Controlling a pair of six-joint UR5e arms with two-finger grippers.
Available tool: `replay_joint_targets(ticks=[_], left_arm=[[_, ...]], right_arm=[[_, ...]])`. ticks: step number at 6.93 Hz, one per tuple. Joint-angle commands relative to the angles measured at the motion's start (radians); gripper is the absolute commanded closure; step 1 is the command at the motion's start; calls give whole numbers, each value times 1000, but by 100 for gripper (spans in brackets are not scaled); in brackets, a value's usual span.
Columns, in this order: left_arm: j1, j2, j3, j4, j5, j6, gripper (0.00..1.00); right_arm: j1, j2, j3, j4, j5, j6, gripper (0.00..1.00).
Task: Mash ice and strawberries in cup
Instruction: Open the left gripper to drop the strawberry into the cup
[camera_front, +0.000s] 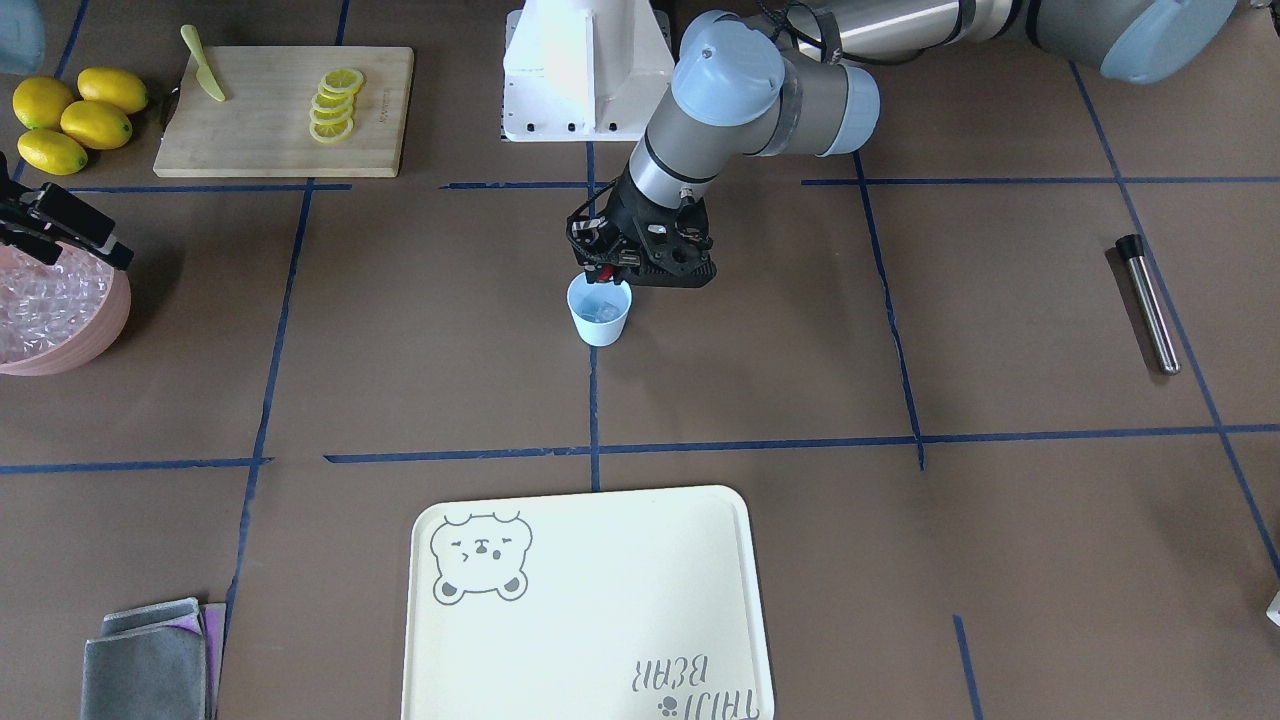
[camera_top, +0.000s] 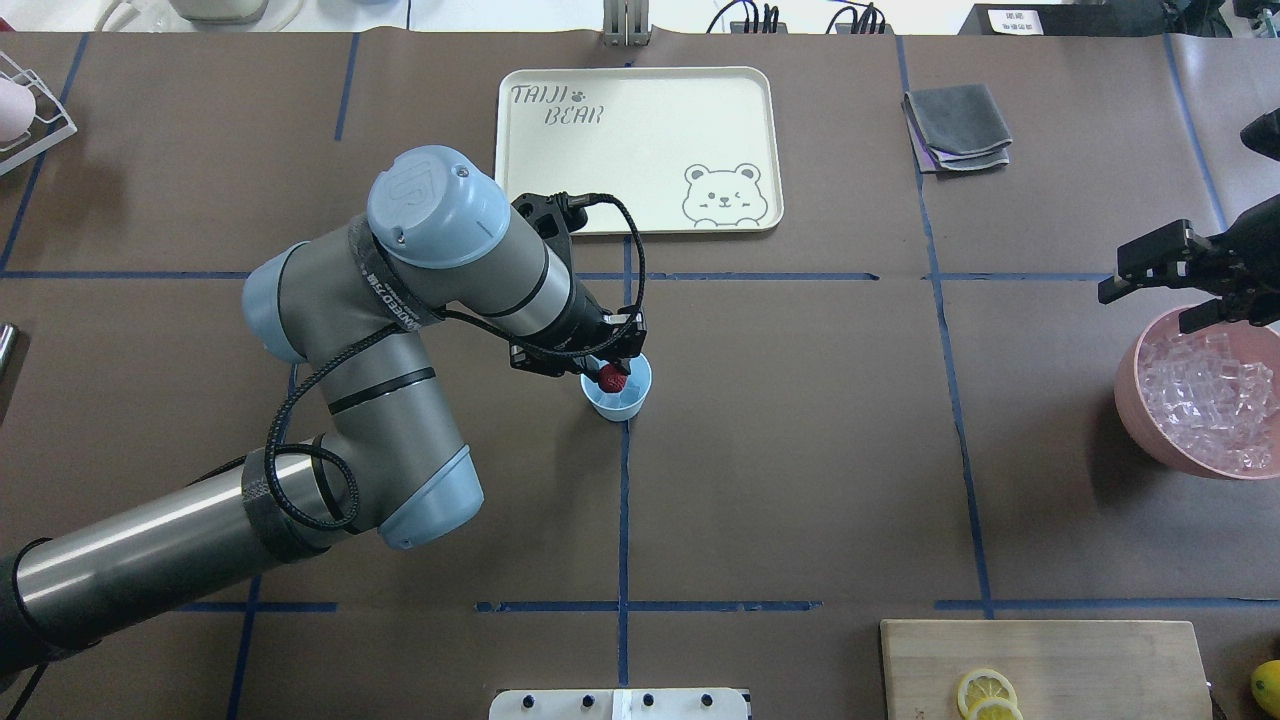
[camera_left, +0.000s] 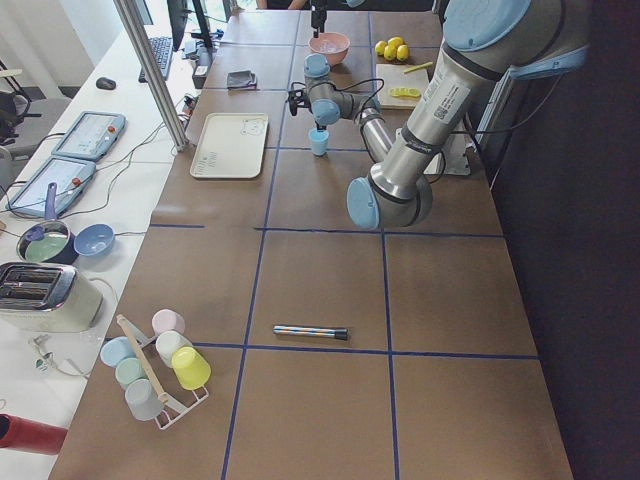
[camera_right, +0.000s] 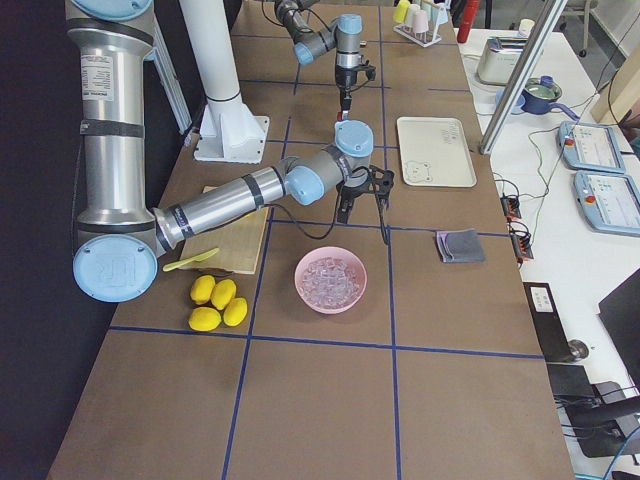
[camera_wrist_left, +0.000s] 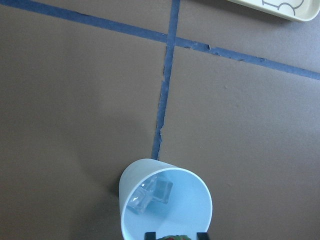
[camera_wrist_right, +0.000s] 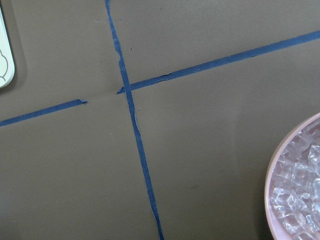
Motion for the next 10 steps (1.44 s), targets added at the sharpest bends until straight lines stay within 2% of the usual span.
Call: replay_joint_targets(ticks=[1,2,3,4,6,7,9,10], left_arm=[[1,-3,1,-4,3,-1,63],[1,-3,1,-6,38,-1,53],[2,-1,1,-6,47,1,51],[1,3,2,-6,49,5,42],[-19,6,-19,0,43,8,39],[-66,76,-60,3,16,17,39],[-186,365,-251,6,-105,277,39],[-282,482,-261,-3,-188,435,39]], right_arm=[[0,0,2,0,0,1,1],[0,0,-1,0,0,-2,1],[0,0,-3,0,0,-4,1],[0,0,-4,-1,0,-5,1],[0,0,-7,-1,0,-10,1],[0,0,-7,-1,0,-13,1],[2,-3,-6,0,3,-21,1],[3,-4,-4,0,5,-21,1]])
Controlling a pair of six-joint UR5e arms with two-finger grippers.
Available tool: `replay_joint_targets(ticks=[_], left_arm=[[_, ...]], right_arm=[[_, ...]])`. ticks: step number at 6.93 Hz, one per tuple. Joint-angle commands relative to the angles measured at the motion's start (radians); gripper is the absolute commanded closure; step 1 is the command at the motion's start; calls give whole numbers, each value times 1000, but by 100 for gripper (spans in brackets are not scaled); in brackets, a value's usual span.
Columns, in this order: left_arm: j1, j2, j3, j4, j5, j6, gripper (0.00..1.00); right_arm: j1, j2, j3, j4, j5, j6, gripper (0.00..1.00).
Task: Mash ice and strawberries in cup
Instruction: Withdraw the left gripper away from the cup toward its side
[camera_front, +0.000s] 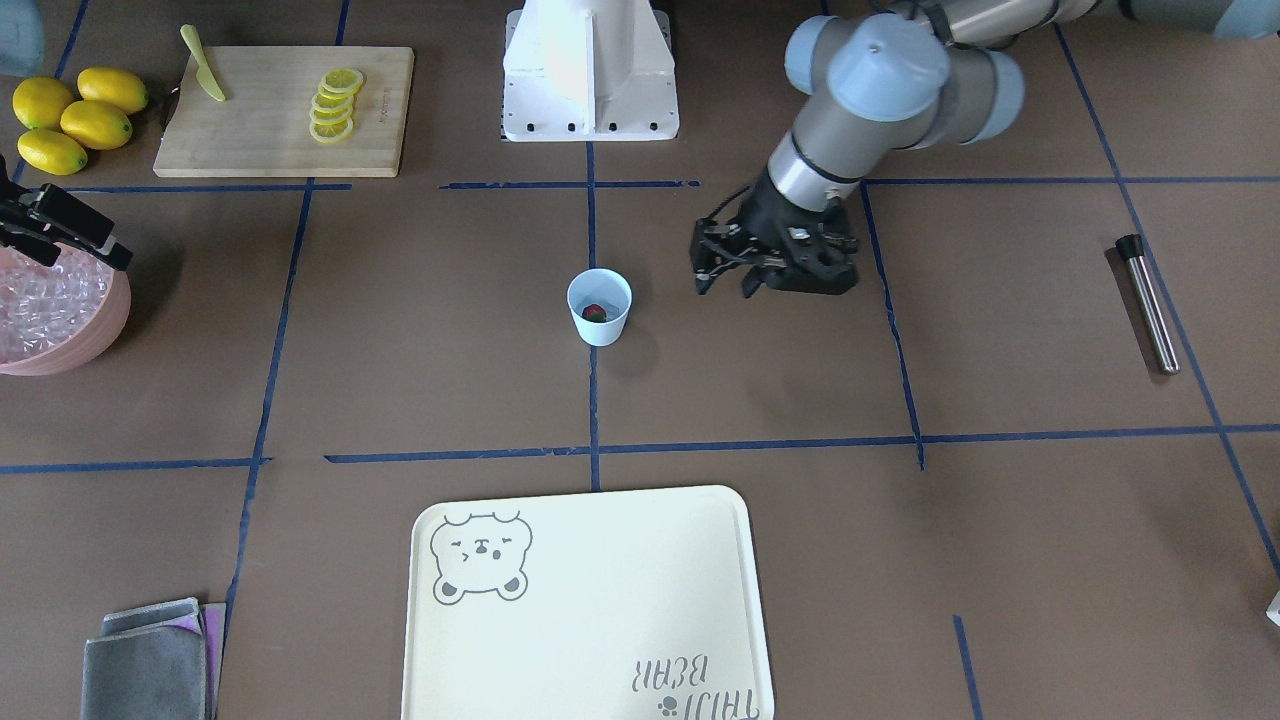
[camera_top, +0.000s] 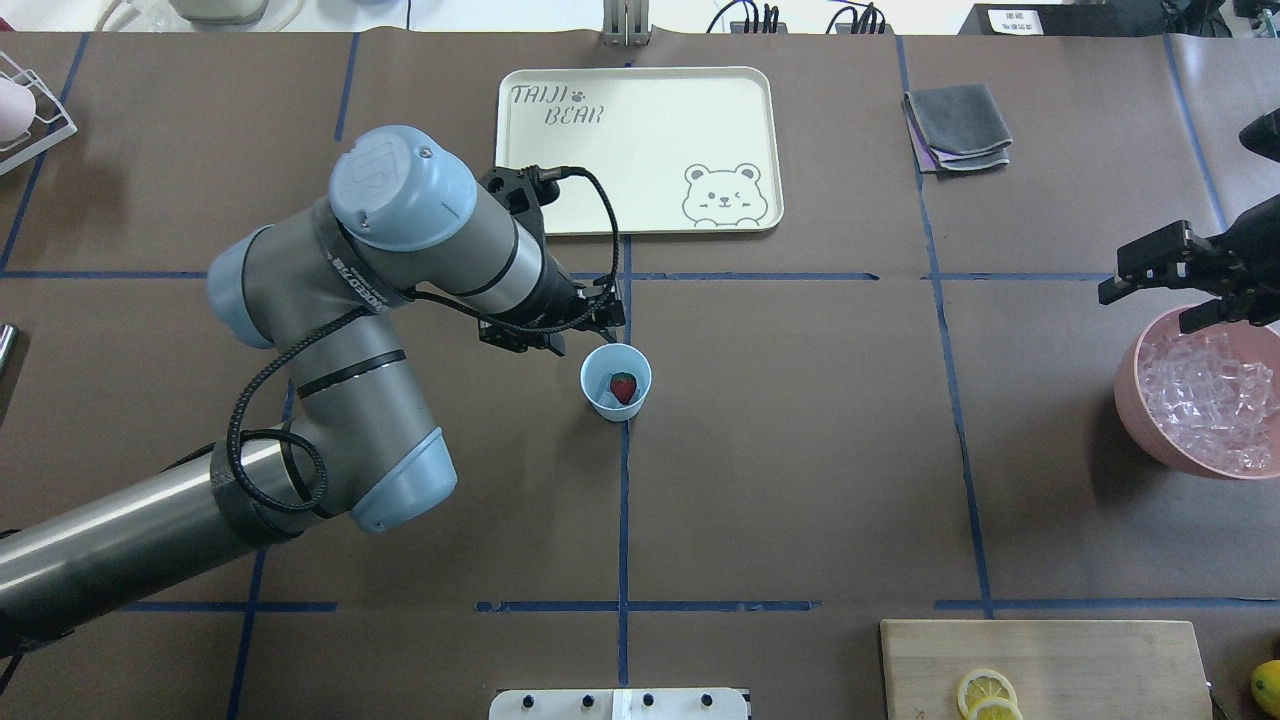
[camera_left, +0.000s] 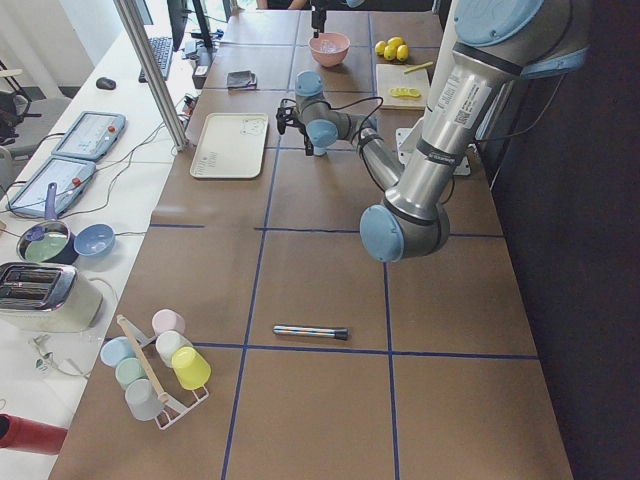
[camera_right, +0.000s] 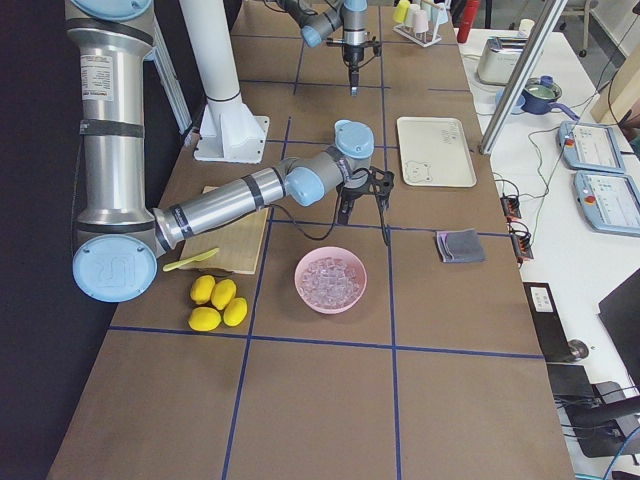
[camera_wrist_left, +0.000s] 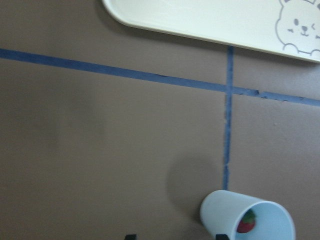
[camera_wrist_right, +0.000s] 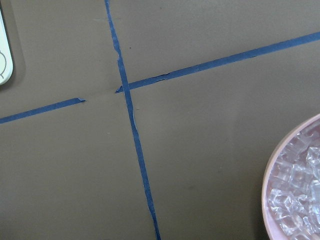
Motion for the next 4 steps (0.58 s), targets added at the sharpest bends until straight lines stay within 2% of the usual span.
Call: replay_joint_targets(ticks=[1,2,3,4], left_arm=[[-203,271,-44,-9,-134,384,38],[-300,371,-28,-7,-142,582,36],[-388,436,12,-6,-143,695,31],[-446,485,84,-9,-160,787,31]], right_arm=[[3,-6,6,0,3,-3,1],[18,-11,8,0,6,-18,1],[27,-12,8,0,6,-26,1],[32,-14,8,0,6,-32,1]])
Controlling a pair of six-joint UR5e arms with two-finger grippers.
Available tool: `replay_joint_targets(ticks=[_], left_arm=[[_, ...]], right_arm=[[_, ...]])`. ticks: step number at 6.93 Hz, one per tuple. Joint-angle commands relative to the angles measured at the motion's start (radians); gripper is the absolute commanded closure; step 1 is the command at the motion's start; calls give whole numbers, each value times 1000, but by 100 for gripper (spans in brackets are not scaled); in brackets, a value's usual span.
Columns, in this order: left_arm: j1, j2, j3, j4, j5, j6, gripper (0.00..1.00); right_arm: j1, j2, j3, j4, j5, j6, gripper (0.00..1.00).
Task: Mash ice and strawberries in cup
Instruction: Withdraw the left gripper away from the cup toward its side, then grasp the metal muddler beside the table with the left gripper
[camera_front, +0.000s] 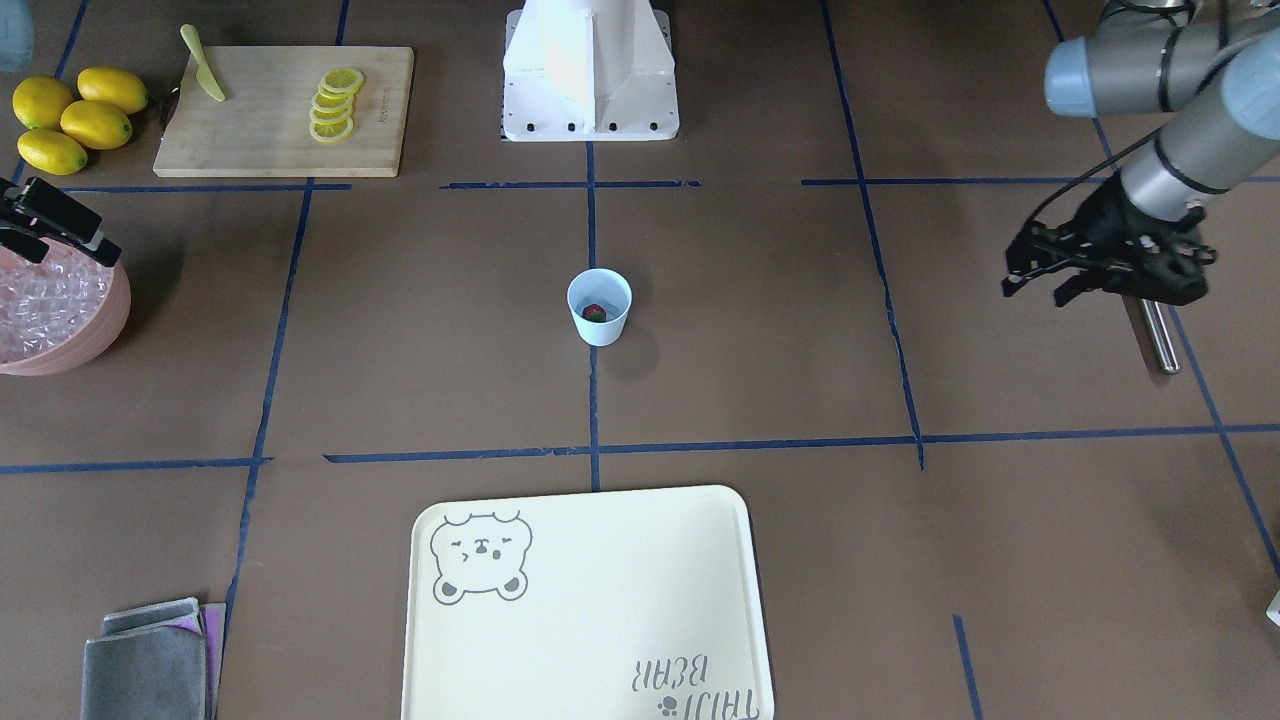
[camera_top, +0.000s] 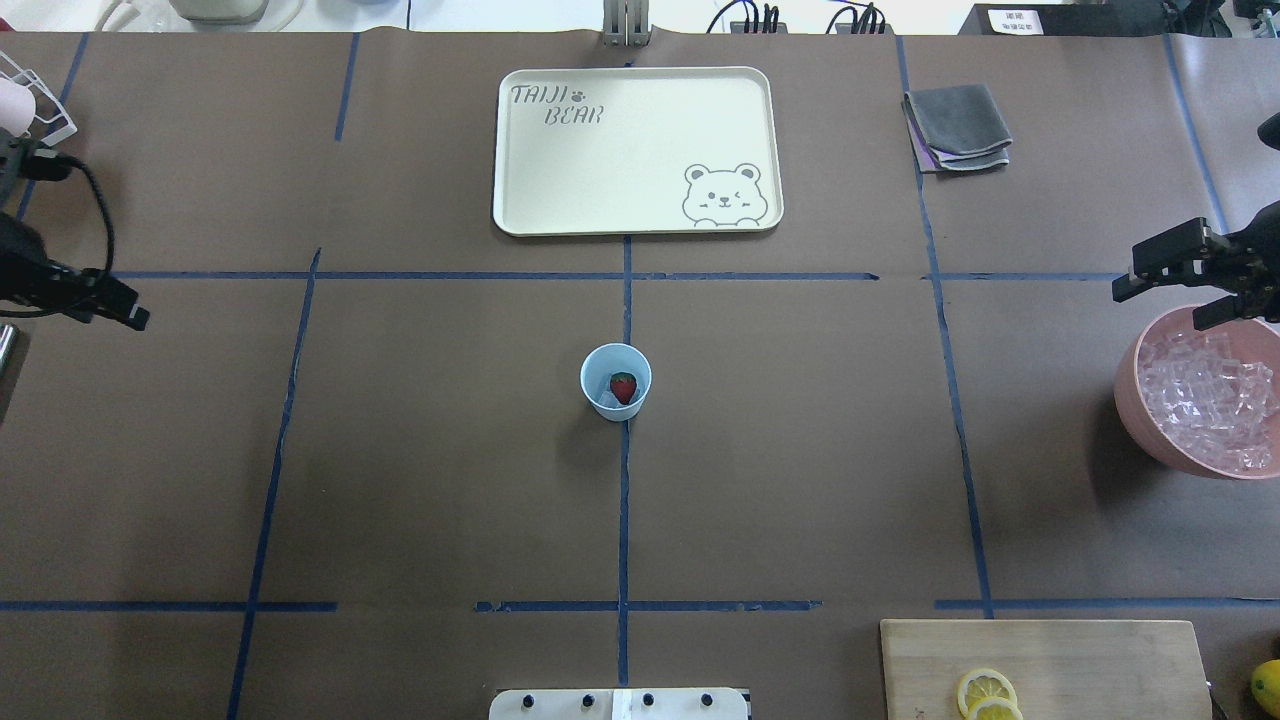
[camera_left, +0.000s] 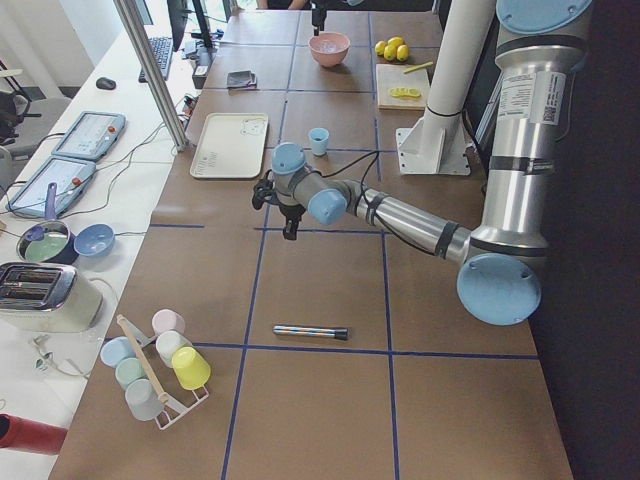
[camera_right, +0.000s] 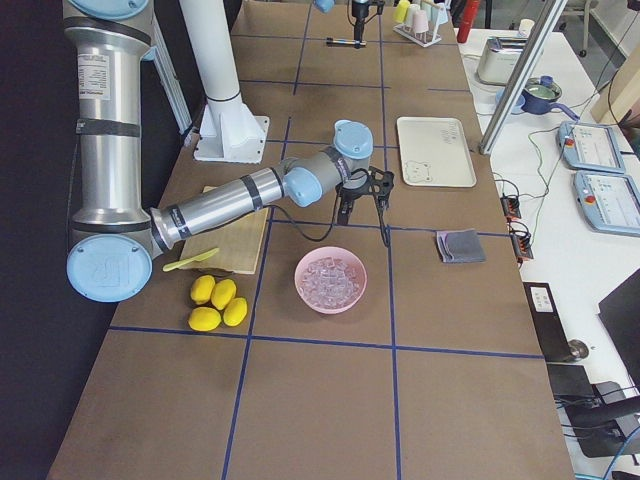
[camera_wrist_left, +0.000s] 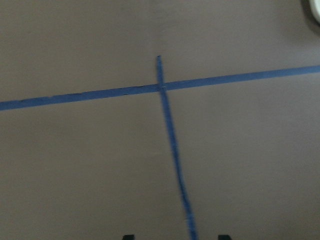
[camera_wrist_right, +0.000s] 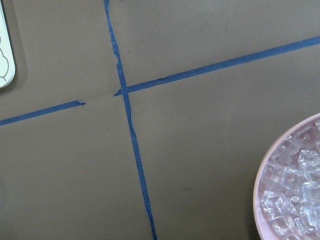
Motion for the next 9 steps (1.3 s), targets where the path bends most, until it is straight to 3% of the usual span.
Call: replay_joint_targets(ticks=[1,4,9], left_arm=[[-127,76,130,-2,-9,190,31],[-161,69,299,-69,-9,196,30],[-153,-9,399,-131,-15,83,31]], right_arm=[[14,-4,4,0,0,-9,1],[14,-16,19,0,2,-9,1],[13,-18,22,0,2,-7,1]])
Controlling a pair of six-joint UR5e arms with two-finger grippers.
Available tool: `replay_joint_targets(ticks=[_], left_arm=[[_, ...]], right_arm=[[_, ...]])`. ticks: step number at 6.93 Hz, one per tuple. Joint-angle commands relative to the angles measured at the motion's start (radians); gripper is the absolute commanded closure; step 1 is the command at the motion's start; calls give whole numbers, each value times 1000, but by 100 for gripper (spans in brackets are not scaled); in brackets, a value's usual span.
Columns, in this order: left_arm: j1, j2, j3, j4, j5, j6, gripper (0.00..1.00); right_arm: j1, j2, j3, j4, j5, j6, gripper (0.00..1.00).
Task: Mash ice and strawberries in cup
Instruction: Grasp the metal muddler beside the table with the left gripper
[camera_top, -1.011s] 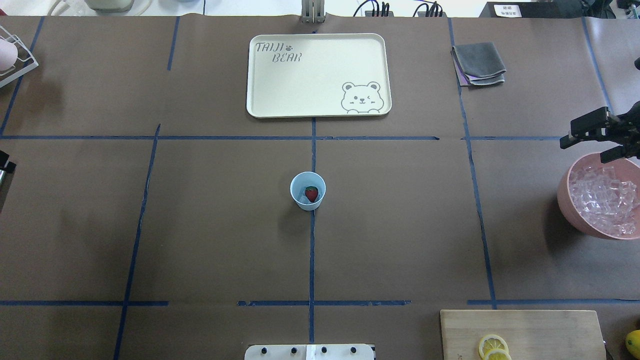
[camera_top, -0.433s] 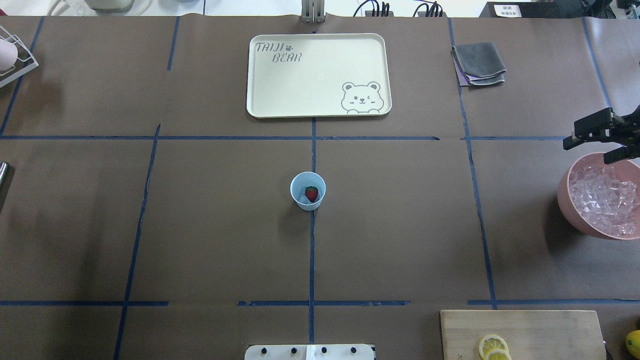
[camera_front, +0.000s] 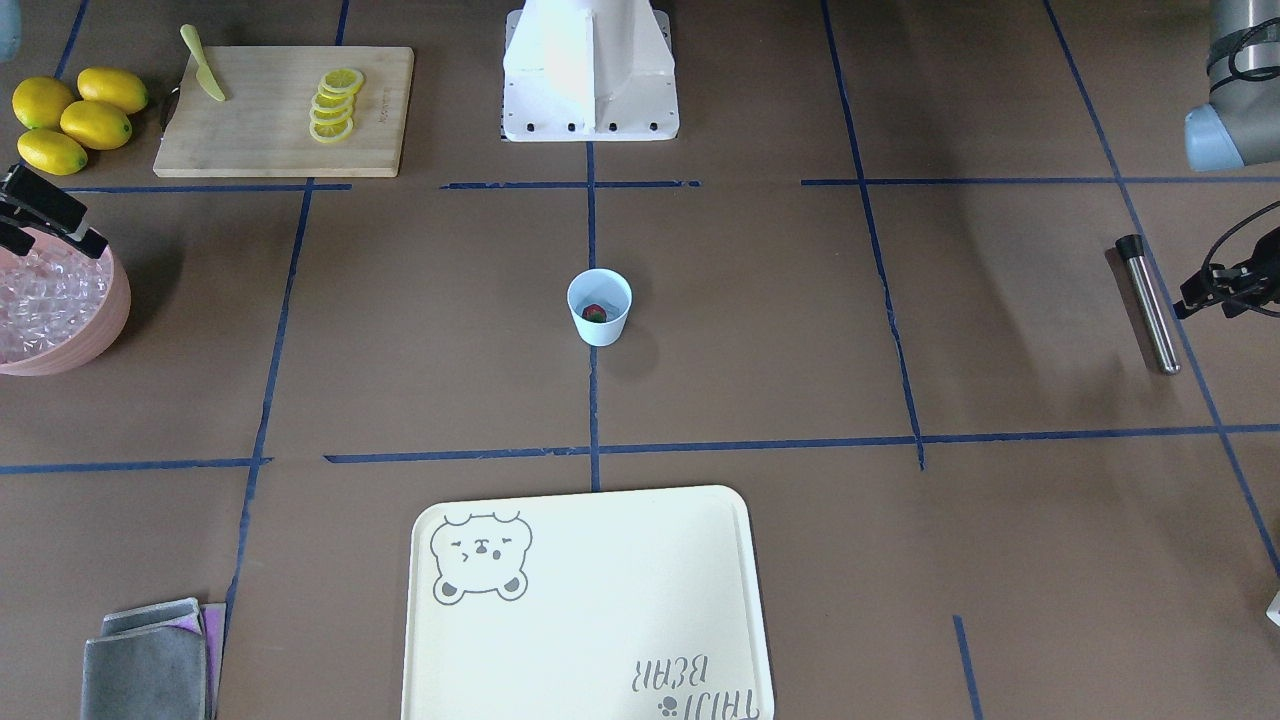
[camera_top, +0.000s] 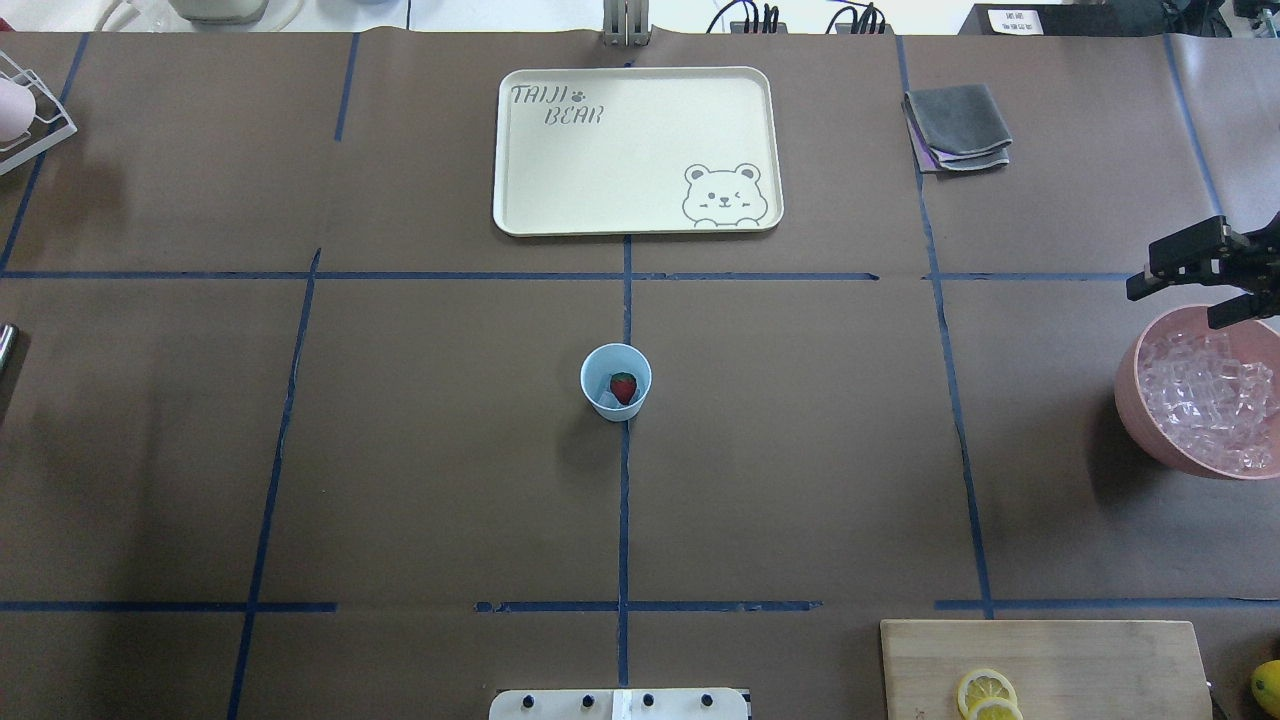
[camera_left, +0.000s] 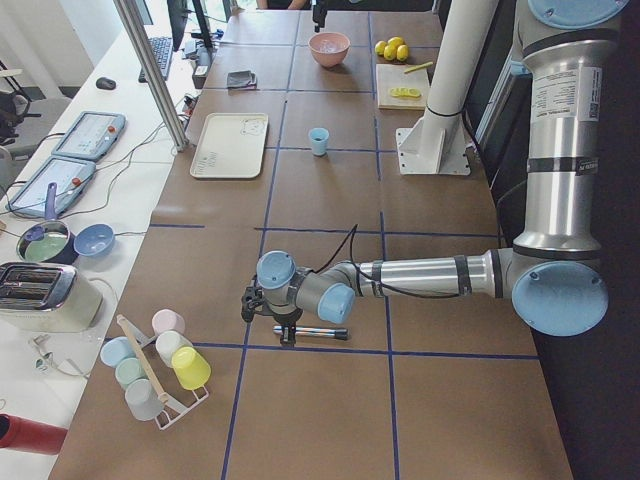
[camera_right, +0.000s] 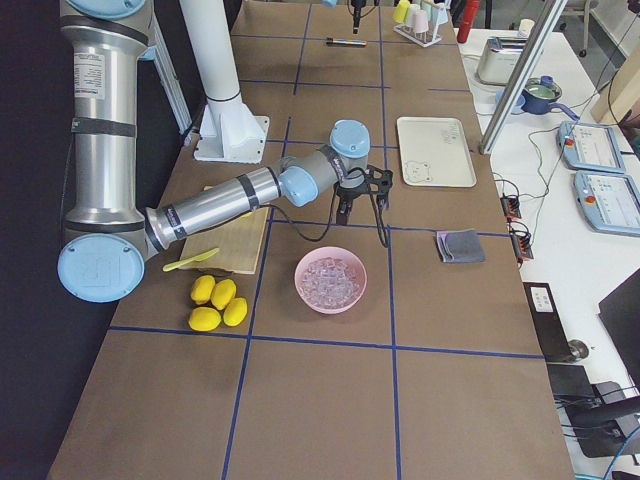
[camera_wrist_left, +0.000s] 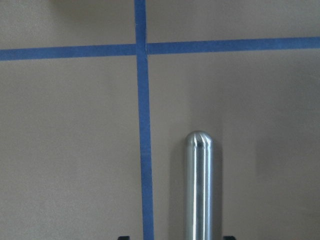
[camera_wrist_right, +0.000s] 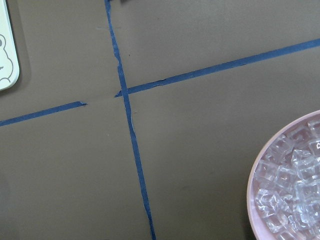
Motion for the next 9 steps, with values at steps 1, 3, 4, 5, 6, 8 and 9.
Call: replay_joint_targets(ticks=[1,3,4,5,6,8,9], left_arm=[[3,-60,46,20,-3,-17,32],[15,-93,88,49,-9,15,34],[19,-91,108,49,-35,37,34],[28,-90,120,48,-57,40,34],[60,-90,120,45,-58,39,34],[71,-88,125,43,-57,40,34],[71,-82,125,42,-57,40,35]], right_arm=[[0,-1,1,0,0,1,1],[0,-1,4,0,0,4,1],[0,-1,8,0,0,9,1],[0,-1,13,0,2,10,1],[1,-1,14,0,2,10,1],[0,-1,14,0,2,10,1],[0,-1,14,0,2,10,1]])
